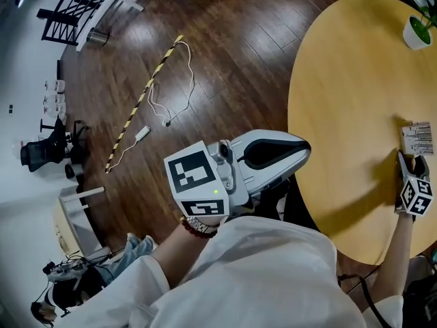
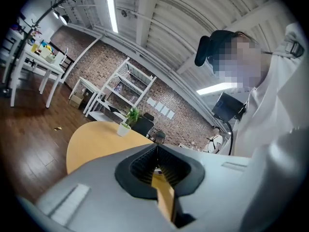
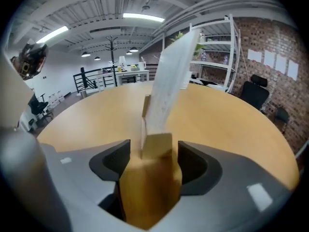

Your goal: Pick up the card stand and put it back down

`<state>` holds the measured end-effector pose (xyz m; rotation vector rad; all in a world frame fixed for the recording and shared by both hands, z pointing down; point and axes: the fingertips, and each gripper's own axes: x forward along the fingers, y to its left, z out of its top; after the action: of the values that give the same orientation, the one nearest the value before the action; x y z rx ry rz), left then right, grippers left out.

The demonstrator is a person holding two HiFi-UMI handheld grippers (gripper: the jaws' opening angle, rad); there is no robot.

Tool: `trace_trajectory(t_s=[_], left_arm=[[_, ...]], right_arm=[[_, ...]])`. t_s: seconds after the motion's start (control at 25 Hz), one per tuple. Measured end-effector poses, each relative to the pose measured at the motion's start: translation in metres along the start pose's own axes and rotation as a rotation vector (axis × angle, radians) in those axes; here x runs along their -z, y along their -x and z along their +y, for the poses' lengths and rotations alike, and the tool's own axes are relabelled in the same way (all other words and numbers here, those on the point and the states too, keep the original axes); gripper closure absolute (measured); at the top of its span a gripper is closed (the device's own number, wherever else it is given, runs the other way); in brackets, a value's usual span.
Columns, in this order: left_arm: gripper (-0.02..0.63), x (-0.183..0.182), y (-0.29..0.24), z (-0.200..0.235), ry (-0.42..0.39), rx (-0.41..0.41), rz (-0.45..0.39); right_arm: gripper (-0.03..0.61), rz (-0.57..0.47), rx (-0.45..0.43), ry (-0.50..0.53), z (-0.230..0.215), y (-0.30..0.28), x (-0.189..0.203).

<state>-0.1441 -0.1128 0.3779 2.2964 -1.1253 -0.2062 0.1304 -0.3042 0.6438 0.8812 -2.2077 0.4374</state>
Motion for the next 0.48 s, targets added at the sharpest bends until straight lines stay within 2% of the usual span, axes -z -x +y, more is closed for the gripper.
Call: trace_trajectory(t_s=[0.08, 0.28, 0.36, 0.48], left_arm=[[0.614, 0.004, 0.009, -0.001, -0.005, 0.008, 0.000], [0.614, 0.015, 0.035, -0.017, -0.007, 0.093, -0.018], [0.614, 0.024, 0.052, -0.030, -0.047, 0.147, -0.001], [0.614, 0.036, 0.080, -0.057, -0.153, 0.271, 0.045]], right_arm=[[0.236, 0.010, 0.059, -0.066, -0.003, 0.007, 0.019], [0.237, -0.001, 0.161, -0.185, 0.029, 0.051, 0.060], [0.244, -0.062, 0.184, -0.209, 0.062, 0.086, 0.063], [0.262, -0.228, 0.220, -0.247, 0.124, 0.165, 0.043]])
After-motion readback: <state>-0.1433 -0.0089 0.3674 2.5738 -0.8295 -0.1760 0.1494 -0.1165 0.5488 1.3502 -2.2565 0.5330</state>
